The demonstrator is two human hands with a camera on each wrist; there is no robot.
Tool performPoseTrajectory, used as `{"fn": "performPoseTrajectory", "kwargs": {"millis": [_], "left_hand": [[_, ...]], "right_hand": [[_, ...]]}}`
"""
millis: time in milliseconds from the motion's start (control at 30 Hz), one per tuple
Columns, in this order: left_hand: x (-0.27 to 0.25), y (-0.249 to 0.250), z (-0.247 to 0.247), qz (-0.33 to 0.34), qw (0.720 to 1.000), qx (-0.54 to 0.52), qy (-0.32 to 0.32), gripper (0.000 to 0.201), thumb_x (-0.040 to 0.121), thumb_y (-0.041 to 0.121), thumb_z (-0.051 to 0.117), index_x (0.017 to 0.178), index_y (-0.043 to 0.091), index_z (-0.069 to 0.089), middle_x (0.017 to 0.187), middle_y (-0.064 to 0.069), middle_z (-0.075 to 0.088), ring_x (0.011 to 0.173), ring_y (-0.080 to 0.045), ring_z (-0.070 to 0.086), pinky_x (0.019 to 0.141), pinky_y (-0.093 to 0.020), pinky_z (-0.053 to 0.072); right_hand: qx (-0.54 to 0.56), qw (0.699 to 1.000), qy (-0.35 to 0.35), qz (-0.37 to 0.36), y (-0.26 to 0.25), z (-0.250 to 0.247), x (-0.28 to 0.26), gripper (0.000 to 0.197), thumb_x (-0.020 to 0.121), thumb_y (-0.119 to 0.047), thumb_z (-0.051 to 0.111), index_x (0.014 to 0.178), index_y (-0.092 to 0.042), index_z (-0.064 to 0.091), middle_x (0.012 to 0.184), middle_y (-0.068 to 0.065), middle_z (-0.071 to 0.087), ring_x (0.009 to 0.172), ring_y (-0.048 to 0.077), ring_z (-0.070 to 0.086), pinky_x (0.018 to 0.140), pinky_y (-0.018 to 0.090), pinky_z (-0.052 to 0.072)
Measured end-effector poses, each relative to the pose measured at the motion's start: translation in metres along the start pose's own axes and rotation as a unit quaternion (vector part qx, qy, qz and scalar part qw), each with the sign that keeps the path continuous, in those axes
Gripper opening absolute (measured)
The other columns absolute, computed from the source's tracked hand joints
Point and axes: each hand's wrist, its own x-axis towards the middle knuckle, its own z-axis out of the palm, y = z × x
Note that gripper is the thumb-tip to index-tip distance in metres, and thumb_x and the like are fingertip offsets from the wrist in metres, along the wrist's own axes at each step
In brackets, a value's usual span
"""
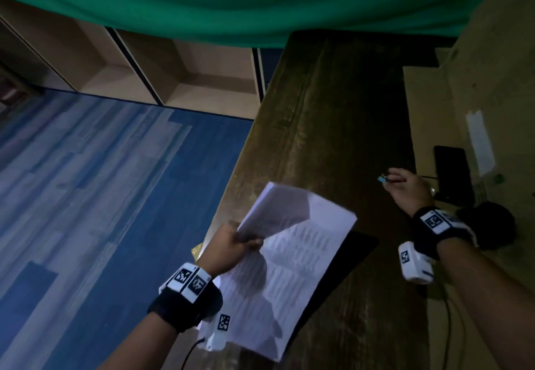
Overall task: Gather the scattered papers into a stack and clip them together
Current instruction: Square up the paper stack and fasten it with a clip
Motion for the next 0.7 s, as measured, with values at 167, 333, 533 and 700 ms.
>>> {"fn": "performPoseTrajectory", "kwargs": {"millis": [167,333,533,700], "left_hand": [[-0.009,-0.022,-0.004,-0.039,0.997,0.066,-0.023,0.049,0.082,0.025,0.079,0.048,0.024,0.043,0.036,0.012,0.043,0.037,-0.002,0.04,0.044,-0.019,0.026],[-0.018,-0.045,-0.004,-0.061,0.988,0.118,-0.084,0.05,0.08,0.032,0.077,0.048,0.028,0.038,0.047,0.011,0.038,0.043,-0.004,0.035,0.054,-0.028,0.029],[-0.018,-0.061,0.005,-0.078,0.983,0.129,-0.104,0.048,0.082,0.028,0.077,0.05,0.028,0.041,0.052,0.011,0.043,0.045,-0.001,0.038,0.053,-0.027,0.031],[-0.02,-0.06,0.01,-0.084,0.979,0.144,-0.12,0.044,0.083,0.029,0.077,0.056,0.027,0.043,0.056,0.011,0.045,0.046,-0.003,0.039,0.048,-0.02,0.028]], "right_hand": [[-0.302,0.95,-0.08,-0.003,0.029,0.019,0.058,0.063,0.092,-0.019,0.06,0.148,-0.011,0.032,0.148,0.02,0.033,0.13,0.04,0.041,0.105,0.046,0.037],[-0.367,0.928,-0.028,-0.05,0.045,0.037,0.064,0.04,0.087,-0.004,0.06,0.125,0.006,0.055,0.132,0.028,0.046,0.116,0.047,0.049,0.098,0.05,0.045],[-0.305,0.947,-0.063,-0.078,0.06,0.066,0.004,0.025,0.085,0.006,0.056,0.109,0.003,0.061,0.121,0.022,0.059,0.105,0.035,0.06,0.093,0.044,0.05],[-0.212,0.97,-0.056,-0.101,0.05,0.084,-0.072,0.014,0.086,0.005,0.06,0.094,0.008,0.07,0.109,0.02,0.062,0.099,0.032,0.062,0.091,0.032,0.045]]}}
